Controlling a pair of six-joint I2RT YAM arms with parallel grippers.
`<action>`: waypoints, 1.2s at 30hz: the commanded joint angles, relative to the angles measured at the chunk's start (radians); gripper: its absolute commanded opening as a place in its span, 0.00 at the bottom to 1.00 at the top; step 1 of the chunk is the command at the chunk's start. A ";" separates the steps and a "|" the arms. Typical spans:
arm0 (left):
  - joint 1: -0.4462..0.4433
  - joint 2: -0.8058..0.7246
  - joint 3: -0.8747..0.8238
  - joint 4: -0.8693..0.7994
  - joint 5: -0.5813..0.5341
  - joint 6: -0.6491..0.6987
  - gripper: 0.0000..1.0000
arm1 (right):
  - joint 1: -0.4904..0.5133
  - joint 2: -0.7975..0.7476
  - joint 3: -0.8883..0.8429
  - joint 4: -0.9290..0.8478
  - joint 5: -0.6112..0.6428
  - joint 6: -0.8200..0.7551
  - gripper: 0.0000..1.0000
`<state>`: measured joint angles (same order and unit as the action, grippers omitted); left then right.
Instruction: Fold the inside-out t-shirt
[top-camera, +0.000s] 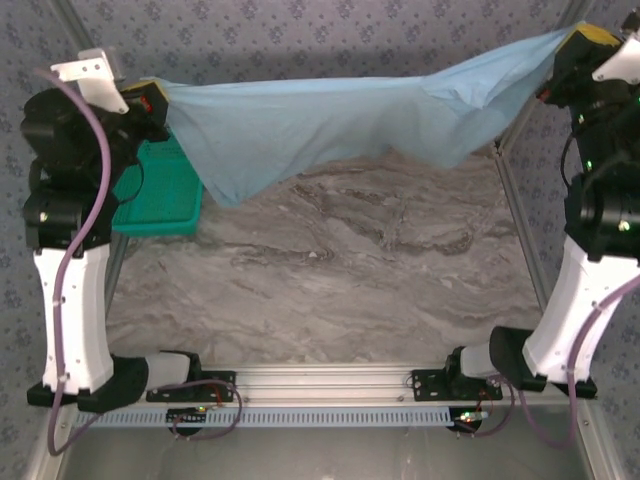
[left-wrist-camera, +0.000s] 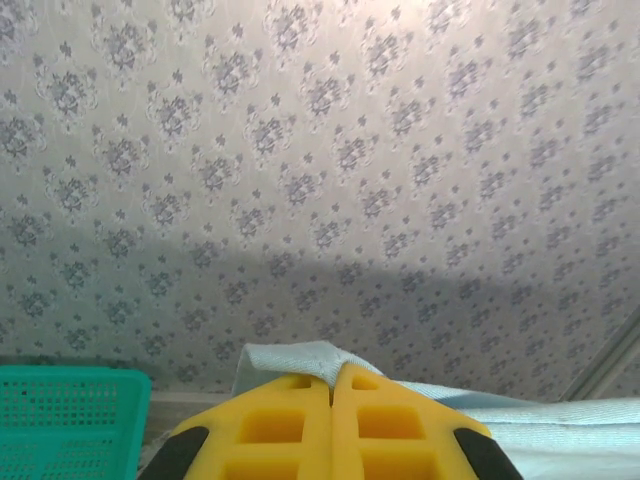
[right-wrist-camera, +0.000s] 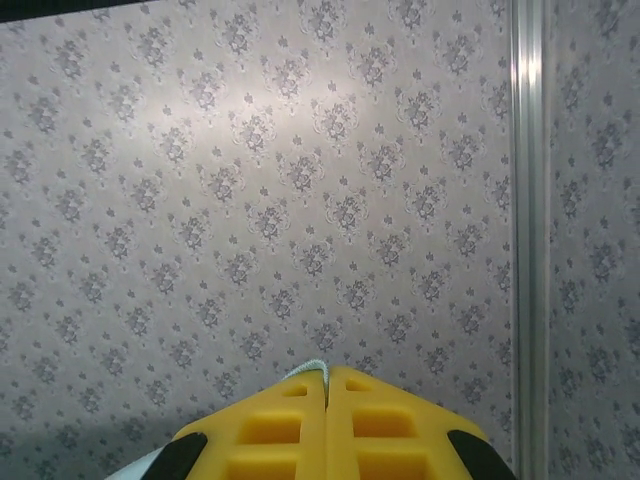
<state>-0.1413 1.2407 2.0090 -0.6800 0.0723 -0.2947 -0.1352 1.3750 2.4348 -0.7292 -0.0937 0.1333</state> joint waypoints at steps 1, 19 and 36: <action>0.012 -0.092 -0.046 0.008 0.019 -0.021 0.00 | -0.015 -0.108 -0.022 -0.023 0.038 -0.044 0.00; 0.012 -0.108 -0.148 -0.004 -0.027 -0.033 0.00 | -0.012 -0.058 -0.006 0.007 0.103 -0.115 0.00; 0.014 0.803 -0.095 0.282 -0.091 0.019 0.12 | 0.145 0.761 -0.125 0.339 0.144 -0.135 0.13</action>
<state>-0.1375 1.9640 1.7821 -0.4484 0.0208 -0.3069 -0.0292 2.0483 2.1933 -0.4381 -0.0078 0.0257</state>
